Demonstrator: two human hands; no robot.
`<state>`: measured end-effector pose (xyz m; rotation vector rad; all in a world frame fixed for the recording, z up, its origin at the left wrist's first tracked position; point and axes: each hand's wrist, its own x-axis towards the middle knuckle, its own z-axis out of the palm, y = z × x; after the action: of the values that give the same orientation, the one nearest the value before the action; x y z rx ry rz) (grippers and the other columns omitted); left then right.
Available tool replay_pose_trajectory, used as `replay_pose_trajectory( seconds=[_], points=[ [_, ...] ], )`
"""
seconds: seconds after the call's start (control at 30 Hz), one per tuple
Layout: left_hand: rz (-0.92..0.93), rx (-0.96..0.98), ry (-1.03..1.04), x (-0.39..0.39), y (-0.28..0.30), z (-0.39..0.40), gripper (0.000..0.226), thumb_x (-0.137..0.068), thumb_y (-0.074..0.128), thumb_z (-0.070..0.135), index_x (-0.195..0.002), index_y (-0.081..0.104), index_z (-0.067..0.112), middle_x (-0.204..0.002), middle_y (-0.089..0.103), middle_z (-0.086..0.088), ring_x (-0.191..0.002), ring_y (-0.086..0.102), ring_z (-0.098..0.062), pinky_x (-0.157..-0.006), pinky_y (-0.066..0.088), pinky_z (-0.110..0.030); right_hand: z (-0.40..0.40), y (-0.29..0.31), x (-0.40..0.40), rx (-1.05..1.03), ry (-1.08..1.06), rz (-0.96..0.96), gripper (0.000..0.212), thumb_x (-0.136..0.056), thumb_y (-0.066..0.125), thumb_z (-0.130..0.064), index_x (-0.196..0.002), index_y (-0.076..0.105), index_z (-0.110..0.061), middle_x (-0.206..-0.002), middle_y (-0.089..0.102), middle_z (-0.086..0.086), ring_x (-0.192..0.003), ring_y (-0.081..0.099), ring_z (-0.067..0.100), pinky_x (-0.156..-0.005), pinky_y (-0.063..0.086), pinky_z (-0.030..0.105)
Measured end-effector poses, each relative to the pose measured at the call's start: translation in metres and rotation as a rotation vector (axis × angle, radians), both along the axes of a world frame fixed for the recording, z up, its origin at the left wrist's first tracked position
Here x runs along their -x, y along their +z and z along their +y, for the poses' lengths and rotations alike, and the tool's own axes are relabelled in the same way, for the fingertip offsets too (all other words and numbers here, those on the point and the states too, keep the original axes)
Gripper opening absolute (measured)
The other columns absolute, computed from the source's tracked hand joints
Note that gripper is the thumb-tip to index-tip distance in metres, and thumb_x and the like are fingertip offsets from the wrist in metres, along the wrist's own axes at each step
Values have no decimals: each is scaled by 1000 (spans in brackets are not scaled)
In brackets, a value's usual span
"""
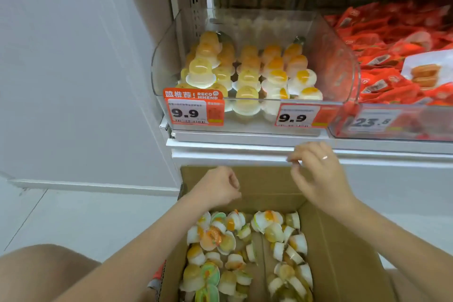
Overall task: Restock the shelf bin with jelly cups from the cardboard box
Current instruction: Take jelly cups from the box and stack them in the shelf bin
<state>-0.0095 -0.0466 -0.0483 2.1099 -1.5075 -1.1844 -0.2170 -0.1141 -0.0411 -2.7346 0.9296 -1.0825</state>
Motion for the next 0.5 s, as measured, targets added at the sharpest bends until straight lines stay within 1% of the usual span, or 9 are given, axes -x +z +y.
replay_pose_trajectory(
  seconds=[0.03, 0.1, 0.17, 0.23, 0.3, 0.37, 0.4, 0.43, 0.5],
  points=[
    [-64, -30, -46, 2, -15, 3, 11, -79, 68, 15, -83, 58, 18, -82, 60, 6, -83, 59, -14, -72, 50, -24, 4, -19, 9, -72, -4, 114, 14, -84, 53, -4, -95, 56, -11, -87, 60, 4, -82, 51, 20, -73, 41, 26],
    [-197, -102, -124, 4, -46, 10, 8, -81, 63, 14, -87, 59, 18, -94, 63, 0, -92, 61, -19, -81, 53, -33, 13, -59, 24, -314, -25, 355, 18, -87, 55, -3, -101, 59, -12, -91, 60, 0, -89, 55, 20, -70, 42, 26],
    [-307, -174, -173, 7, -81, 19, 12, -85, 54, 9, -94, 60, 14, -101, 62, -5, -91, 59, -23, -76, 51, -33, 21, -103, 39, -530, -71, 533, 21, -92, 48, -6, -109, 57, -15, -96, 55, -3, -97, 52, 18, -72, 41, 24],
    [-354, -243, -185, 11, -117, 31, 15, -87, 49, 9, -98, 58, 15, -104, 60, -5, -91, 57, -23, -71, 47, -32, 30, -139, 51, -776, -147, 632, 26, -92, 47, -9, -115, 53, -19, -103, 53, -3, -97, 50, 15, -74, 46, 28],
    [-393, -308, -217, 15, -148, 45, 17, -89, 47, 10, -102, 56, 17, -107, 59, -2, -99, 57, -23, -80, 46, -32, 39, -170, 60, -946, -185, 695, 31, -91, 50, -9, -119, 51, -23, -114, 52, -1, -100, 52, 17, -75, 48, 30],
    [-424, -375, -263, 13, -171, 60, 24, -89, 48, 8, -111, 54, 15, -111, 58, -2, -106, 56, -23, -87, 46, -32, 47, -193, 64, -1017, -179, 770, 31, -91, 54, -13, -120, 49, -24, -120, 51, 1, -101, 55, 20, -78, 51, 33],
    [-438, -407, -281, 9, -178, 69, 25, -90, 49, 8, -114, 54, 14, -114, 57, -3, -106, 56, -23, -86, 48, -32, 50, -201, 63, -1024, -169, 800, 32, -91, 55, -16, -121, 48, -24, -122, 51, 3, -103, 55, 21, -80, 52, 36],
    [-447, -436, -294, 3, -183, 76, 24, -90, 50, 9, -113, 53, 15, -115, 57, -4, -104, 57, -22, -83, 49, -31, 51, -209, 60, -1019, -158, 831, 34, -91, 55, -17, -124, 47, -23, -124, 51, 5, -106, 53, 22, -82, 52, 38],
    [-422, -458, -272, -11, -192, 86, 13, -89, 51, 14, -102, 53, 17, -109, 59, -3, -97, 57, -20, -74, 46, -28, 50, -219, 53, -996, -132, 868, 37, -92, 54, -16, -128, 45, -19, -127, 49, 6, -117, 46, 24, -86, 49, 39]
  ],
)
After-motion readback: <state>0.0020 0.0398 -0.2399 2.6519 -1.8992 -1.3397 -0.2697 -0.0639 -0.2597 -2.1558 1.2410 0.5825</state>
